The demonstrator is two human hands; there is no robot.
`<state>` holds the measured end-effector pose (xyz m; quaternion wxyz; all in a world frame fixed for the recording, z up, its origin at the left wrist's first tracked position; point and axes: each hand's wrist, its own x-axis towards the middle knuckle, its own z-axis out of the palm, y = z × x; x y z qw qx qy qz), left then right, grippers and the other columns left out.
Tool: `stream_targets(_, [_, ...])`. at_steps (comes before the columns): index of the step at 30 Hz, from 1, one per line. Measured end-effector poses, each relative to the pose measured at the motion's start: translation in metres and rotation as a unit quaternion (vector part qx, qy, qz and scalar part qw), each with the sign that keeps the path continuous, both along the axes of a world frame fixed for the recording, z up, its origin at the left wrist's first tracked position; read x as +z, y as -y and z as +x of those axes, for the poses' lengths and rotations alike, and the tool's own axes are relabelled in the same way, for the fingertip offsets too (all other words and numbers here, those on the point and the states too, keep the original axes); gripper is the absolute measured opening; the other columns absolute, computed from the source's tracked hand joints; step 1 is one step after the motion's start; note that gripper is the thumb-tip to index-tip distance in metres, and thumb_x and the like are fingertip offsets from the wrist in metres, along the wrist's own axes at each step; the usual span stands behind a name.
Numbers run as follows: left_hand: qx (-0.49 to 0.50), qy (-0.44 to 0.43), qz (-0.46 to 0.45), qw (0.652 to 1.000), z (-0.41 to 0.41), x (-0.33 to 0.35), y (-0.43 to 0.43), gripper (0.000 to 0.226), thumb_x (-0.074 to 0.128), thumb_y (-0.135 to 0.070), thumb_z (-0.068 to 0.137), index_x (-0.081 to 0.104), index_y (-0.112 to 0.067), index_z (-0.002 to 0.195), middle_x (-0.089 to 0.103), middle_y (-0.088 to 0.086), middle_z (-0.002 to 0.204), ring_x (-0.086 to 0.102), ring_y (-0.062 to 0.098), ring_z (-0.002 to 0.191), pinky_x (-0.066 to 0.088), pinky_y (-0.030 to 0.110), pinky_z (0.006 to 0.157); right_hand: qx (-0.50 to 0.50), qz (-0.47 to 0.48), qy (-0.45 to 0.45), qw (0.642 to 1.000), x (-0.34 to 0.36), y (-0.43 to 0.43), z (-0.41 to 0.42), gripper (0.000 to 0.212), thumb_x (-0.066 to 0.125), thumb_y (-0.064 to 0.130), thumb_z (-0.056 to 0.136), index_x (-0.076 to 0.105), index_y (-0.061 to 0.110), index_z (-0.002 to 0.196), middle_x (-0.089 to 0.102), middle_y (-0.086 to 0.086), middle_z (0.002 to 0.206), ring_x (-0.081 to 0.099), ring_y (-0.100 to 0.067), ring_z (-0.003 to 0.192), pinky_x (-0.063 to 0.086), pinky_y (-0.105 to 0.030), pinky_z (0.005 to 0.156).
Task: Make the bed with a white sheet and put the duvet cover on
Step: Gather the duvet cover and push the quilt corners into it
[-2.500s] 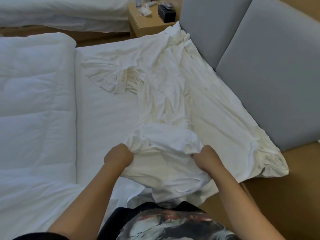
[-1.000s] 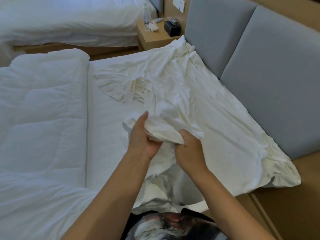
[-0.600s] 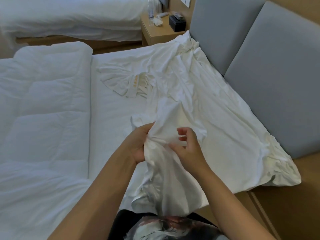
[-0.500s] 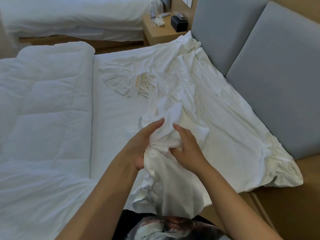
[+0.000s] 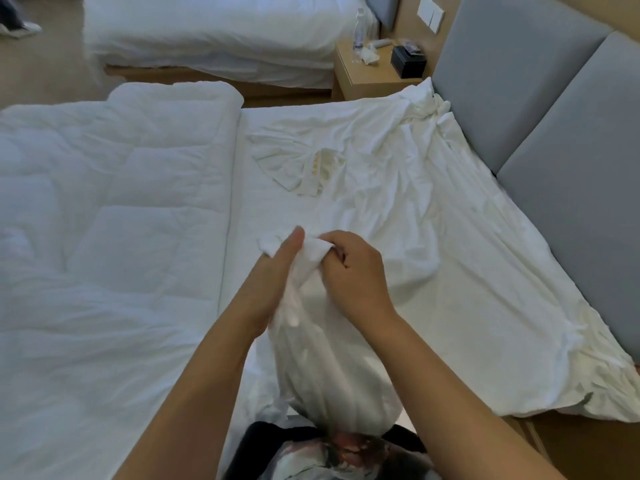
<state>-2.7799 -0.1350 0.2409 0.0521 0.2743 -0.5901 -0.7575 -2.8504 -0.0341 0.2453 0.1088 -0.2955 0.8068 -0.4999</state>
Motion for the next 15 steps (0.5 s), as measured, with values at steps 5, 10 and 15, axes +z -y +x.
stream_targets(5, [-0.007,0.01,-0.144,0.99,0.038,0.028,0.031,0.032,0.078,-0.016,0.072,0.067,-0.028,0.099,0.073,-0.006,0.093,0.069,0.012,0.092,0.054,0.023,0.07,0.036,-0.039,-0.056,0.997,0.022,0.018,0.018,0.019,0.051,0.011,0.089,0.07,0.009,0.091,0.067,0.001,0.081,0.059,-0.011,0.076,0.049,-0.03,0.071])
stream_targets(10, [0.085,-0.15,-0.094,0.981,0.057,0.035,0.047,0.022,0.068,-0.022,0.078,0.071,-0.03,0.098,0.073,-0.004,0.1,0.069,0.013,0.095,0.055,0.024,0.072,0.011,-0.136,-0.039,0.99,0.037,0.051,0.023,0.015,0.055,0.017,0.086,0.069,0.021,0.084,0.064,0.01,0.077,0.058,-0.004,0.072,0.047,-0.021,0.068])
stream_targets(15, [0.116,0.026,-0.051,0.992,0.074,-0.032,0.043,0.018,0.055,-0.014,0.093,0.063,-0.03,0.095,0.071,-0.002,0.1,0.069,0.01,0.087,0.053,0.021,0.065,0.05,0.071,0.075,0.993,-0.031,0.055,0.048,0.037,0.053,0.021,0.093,0.051,0.022,0.13,0.057,0.005,0.107,0.054,-0.01,0.097,0.042,-0.023,0.085])
